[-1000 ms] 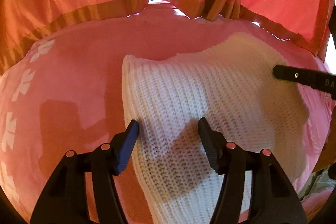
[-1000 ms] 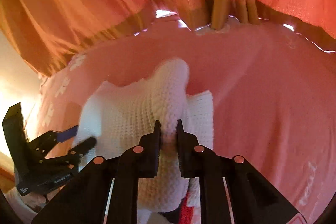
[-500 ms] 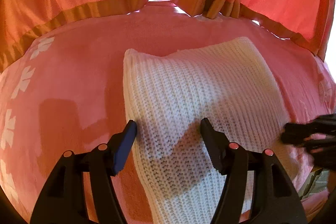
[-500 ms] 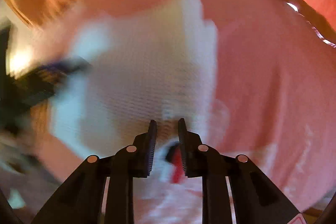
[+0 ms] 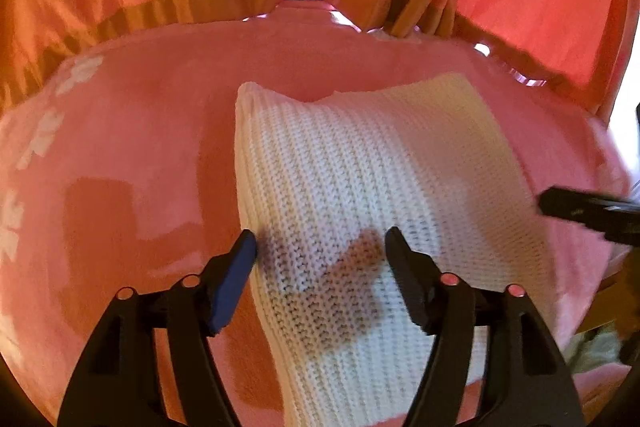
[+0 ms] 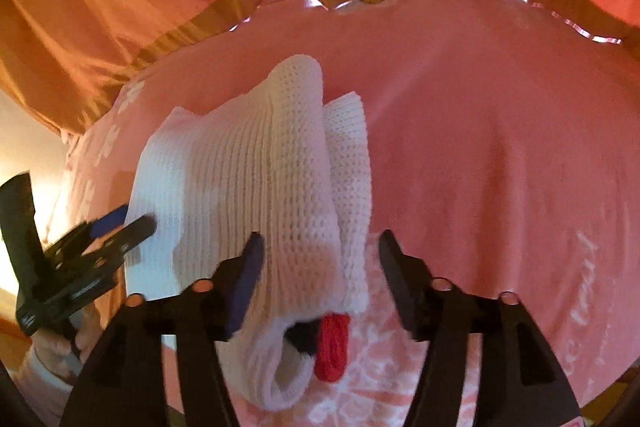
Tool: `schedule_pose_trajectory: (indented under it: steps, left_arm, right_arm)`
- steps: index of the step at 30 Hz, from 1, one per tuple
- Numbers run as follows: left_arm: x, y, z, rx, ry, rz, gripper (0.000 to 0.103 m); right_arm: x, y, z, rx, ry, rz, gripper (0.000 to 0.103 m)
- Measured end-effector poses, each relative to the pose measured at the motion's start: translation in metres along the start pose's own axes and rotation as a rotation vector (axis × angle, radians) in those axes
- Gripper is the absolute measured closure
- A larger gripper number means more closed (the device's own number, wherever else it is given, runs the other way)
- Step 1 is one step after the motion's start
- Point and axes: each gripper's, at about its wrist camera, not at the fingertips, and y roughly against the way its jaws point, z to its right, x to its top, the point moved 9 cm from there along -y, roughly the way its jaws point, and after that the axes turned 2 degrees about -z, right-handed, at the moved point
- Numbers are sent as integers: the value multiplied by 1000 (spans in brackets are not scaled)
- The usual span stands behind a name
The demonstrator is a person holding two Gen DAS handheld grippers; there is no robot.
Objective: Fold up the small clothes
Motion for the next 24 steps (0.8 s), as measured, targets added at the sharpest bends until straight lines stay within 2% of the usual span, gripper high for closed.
schedule_pose_trajectory:
  steps: [1,2,4,7,9,13,17,18,19,21,23,24]
  left_arm:
    - [1,4,-4,-63,56,1,19]
    - [1,7,-9,-120,115,1,12]
    - [-1,3,-20,-168,192,-25,10]
    - [-9,-18,-36,-179,278,-92,10]
    - [-15,-33,-37,-216,324,-138,10]
    - [-18,-51,-21,-284,333,-183,9]
    - [-16,-57,-9,-262,258,-166,5]
    - [-16,-57,-6,-261,241,-163,5]
    - [-15,-57,-4,-261,231,-162,8]
    - [-13,-55,-2,-266,209,-160,20]
    - [-10,-50,-2,-267,196,-154,43]
    - [-7,-46,-1,-262,185,-155,50]
  right_arm:
    - [-1,-8,-2,20,-12,-14,35]
    - [1,-16,-5,32,-18,-32,35]
    - [-2,-34,-3,52,-34,-82,34]
    - [-13,-60,-2,91,-65,-162,33]
    - [-16,-68,1,130,-102,-179,27]
    - [-18,-73,4,193,-145,-185,22]
    - [-18,-75,1,195,-120,-169,19]
    - [-17,-75,-1,190,-109,-167,23]
    - [-15,-76,-1,188,-102,-166,28]
    - [-14,-77,-7,224,-115,-170,49]
    - [-12,-74,-10,257,-146,-179,62]
    - [-10,-69,-13,260,-139,-173,65]
